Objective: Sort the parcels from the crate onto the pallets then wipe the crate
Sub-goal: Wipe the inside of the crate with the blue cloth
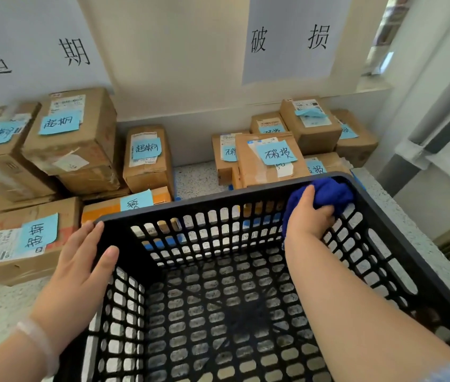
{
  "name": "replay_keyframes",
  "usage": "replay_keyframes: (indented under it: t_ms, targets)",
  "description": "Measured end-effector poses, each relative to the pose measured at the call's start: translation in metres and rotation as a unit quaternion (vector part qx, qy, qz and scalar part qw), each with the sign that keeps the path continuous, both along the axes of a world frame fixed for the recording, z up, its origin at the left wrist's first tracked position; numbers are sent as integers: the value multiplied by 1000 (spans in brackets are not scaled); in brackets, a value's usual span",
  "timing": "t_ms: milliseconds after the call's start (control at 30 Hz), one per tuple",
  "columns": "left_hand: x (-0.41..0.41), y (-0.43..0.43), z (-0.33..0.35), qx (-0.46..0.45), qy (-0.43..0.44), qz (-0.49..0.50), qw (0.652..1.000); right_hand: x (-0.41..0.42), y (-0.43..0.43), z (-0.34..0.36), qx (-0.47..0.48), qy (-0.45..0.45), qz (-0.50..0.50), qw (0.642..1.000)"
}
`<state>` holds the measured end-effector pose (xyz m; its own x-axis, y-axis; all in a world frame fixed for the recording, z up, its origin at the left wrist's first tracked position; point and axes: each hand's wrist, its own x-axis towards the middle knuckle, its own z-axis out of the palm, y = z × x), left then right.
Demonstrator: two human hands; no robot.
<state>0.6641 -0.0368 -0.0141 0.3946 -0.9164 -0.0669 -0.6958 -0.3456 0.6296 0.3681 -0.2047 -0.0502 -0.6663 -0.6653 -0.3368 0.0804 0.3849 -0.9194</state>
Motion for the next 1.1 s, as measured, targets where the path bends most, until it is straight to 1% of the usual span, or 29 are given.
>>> replay_keyframes:
  t_ms: [133, 200, 300, 367, 500, 567, 633, 700, 767, 800, 833, 900, 933, 967, 1100]
  targets:
    - [-4, -1, 3, 15, 8, -2, 1000, 35, 12, -16, -20, 21, 50, 998]
    - [-5, -1, 5, 26, -8, -8, 1000, 59, 19, -25, -10, 1, 62, 998]
    - [-3, 1, 5, 28, -15, -12, 999, 93, 27, -31, 19, -50, 33, 998]
    - [-2, 1, 5, 20, -16, -13, 1000, 115, 32, -35, 24, -76, 33, 996]
    - [-1, 0, 4, 25, -35, -12, 999, 155, 52, -42, 47, -82, 72, 993]
    - [-1, 1, 3, 24, -38, -14, 999, 178, 66, -43, 50, -105, 112, 987]
    - [-1, 1, 3, 21, -42, -15, 999, 204, 82, -44, 58, -134, 183, 972]
    - [0, 0, 2, 20, -44, -12, 999, 227, 99, -48, 73, -137, 283, 946]
    - [0, 0, 1, 15, -39, -11, 999, 234, 107, -49, 73, -144, 376, 913]
    - [1, 0, 0, 12, -34, -11, 999, 232, 105, -51, 67, -133, 413, 898]
    - [2, -1, 0, 10, -28, -11, 999, 225, 102, -52, 60, -99, 452, 884]
    - [3, -1, -1, 7, -22, -9, 1000, 209, 90, -55, 58, 13, 525, 849]
    - [4, -1, -1, 7, -21, -8, 1000, 199, 85, -56, 59, 62, 541, 836]
    - [4, -1, -1, 6, -21, -8, 1000, 190, 79, -58, 56, 97, 544, 832]
    - [4, 0, -2, 5, -20, -9, 1000, 148, 62, -58, 21, 166, 524, 835]
